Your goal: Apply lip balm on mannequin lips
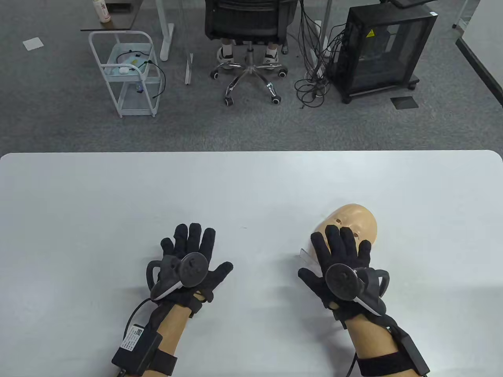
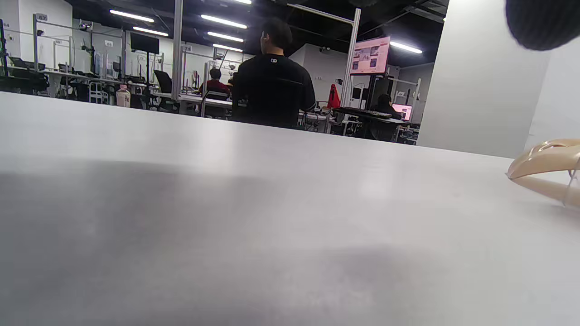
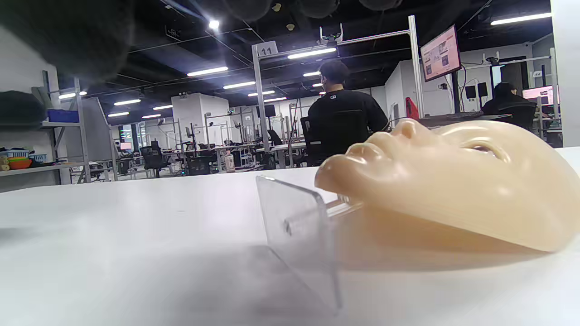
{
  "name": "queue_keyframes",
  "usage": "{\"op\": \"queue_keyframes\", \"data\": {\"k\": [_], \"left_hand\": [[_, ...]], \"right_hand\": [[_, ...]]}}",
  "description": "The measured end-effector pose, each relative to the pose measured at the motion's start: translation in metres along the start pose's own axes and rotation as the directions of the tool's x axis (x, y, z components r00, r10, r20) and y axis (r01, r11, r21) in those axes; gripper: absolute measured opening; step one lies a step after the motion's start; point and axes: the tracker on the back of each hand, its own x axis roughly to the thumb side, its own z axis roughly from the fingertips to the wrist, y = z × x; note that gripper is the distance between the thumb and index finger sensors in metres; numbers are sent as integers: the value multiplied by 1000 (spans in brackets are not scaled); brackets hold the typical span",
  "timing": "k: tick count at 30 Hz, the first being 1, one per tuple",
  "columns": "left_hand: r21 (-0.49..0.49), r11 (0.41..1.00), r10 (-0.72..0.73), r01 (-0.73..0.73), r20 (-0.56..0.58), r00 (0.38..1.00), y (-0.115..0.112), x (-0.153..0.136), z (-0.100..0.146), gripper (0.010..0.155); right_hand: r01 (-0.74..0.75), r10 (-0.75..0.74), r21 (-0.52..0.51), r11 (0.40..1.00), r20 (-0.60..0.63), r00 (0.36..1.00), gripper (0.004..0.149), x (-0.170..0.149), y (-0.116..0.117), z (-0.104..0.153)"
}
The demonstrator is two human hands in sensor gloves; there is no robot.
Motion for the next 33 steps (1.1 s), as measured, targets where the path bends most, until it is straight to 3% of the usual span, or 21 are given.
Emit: {"op": "queue_keyframes", "data": {"k": [15,18,22,27,33], "left_hand": [[-2,1000,4,-4,-15,1000,0,-3,-2,92],[0,1000,-3,3,-17,1000,1,-2,-2,91],[10,1000,17,-17,-17,1000,4,-3,0,90],[4,999,33,-33,-18,999,5,-4,0,89],[-3,999,32,-32,-7,999,6,-4,0,88]], "right_hand": [[10,-10,26,1000,-8,1000,91,0,1,-1],[45,-42,88,995,-30,999,89,2,3,-4],[35,-31,97,995,-46,998,85,6,-1,-9],[205,-188,74,976,-194,963,82,-15,-21,-27],[259,-185,149,954,-386,904,81,-62,-31,-74]]}}
